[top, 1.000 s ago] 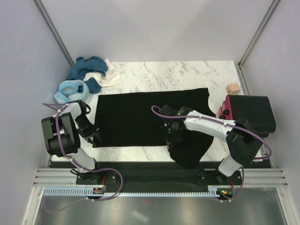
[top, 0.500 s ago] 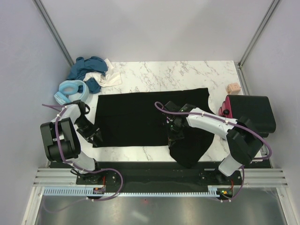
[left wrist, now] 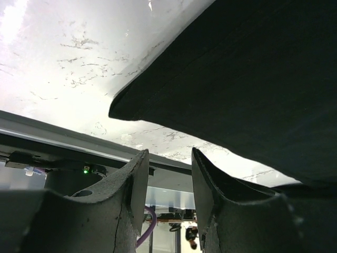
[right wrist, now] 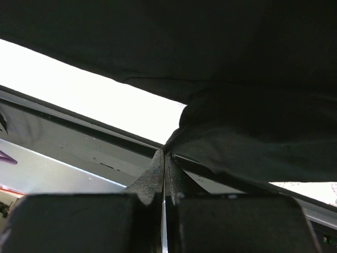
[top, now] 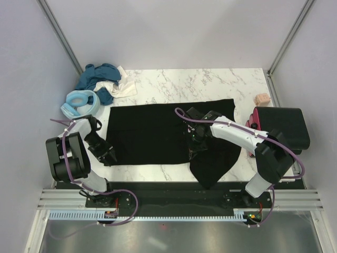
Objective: Fold and stack the t-shirts
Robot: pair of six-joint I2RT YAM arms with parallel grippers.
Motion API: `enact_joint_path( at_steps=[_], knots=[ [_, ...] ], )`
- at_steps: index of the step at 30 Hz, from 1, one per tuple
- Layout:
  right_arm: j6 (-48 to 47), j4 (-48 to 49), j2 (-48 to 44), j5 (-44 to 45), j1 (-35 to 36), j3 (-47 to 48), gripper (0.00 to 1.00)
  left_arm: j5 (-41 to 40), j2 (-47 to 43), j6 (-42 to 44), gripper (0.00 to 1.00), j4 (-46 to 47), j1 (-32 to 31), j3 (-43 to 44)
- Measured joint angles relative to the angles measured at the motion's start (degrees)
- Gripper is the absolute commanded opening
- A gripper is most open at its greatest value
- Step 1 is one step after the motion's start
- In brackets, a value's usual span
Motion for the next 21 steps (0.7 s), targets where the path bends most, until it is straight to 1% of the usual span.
enact_joint_path(
  at_steps=[8, 12, 16, 21],
  knots=[
    [0.1, -0.3, -0.1, 0.5, -1.1, 0.0, 0.0, -0.6, 1.3, 0.2, 0.46, 0.1, 0.0, 0.0],
    [0.3, -0.2, -0.7, 0.7, -1.1, -0.2, 0.0, -4.3, 2.3, 0.1, 0.47, 0.0, 0.1, 0.7],
    [0.4, -0.2, -1.5, 0.8, -1.4, -0.6, 0.0, -8.0, 2.4, 0.0, 0.47, 0.0, 0.2, 3.1],
    [0.7, -0.1, -2.2, 0.8, -2.2, -1.6, 0.0, -9.2, 4.4, -0.2, 0.46, 0.0, 0.2, 6.0]
  ],
)
